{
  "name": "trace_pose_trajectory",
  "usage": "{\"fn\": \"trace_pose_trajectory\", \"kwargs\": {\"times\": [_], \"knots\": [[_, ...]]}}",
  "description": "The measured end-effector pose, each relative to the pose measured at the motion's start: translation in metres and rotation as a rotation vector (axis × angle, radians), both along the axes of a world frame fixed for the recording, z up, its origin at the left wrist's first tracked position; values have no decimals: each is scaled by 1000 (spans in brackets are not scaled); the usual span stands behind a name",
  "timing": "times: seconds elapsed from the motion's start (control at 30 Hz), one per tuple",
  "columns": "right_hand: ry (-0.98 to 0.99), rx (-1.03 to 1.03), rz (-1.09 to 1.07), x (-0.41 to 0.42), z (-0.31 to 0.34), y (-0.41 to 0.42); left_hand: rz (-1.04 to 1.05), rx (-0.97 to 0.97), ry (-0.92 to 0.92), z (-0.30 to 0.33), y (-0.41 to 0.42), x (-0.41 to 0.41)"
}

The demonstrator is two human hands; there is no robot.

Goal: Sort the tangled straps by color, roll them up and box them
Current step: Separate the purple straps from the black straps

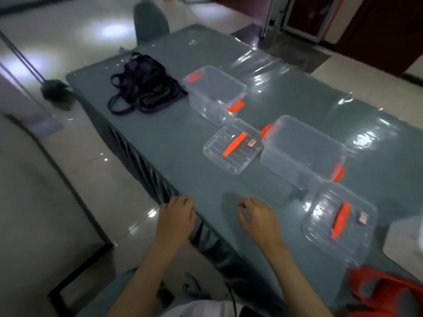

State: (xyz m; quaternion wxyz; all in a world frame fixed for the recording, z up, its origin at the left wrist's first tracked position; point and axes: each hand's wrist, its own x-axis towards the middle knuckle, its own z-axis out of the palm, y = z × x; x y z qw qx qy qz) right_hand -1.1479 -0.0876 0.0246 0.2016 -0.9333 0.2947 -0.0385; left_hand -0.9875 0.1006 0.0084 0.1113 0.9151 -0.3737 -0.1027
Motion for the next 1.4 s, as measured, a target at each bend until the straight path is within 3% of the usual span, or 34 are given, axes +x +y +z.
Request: {"fn": "trace_pose_trajectory", "kwargs": {"times": [0.2,0.5,0.9,1.2,1.4], "knots": [[54,-50,103,127,11,27,192,-41,-24,9,47,88],[72,-7,150,284,12,45,290,-35,-51,4,76,211],[30,118,112,529,-11,15,235,-10,-54,1,34,443],[37,223,21,628,-31,-6,135,34,-36,4,0,580],[-44,288,-205,691,-48,-22,-10,-7,96,-12,-34,702]]}}
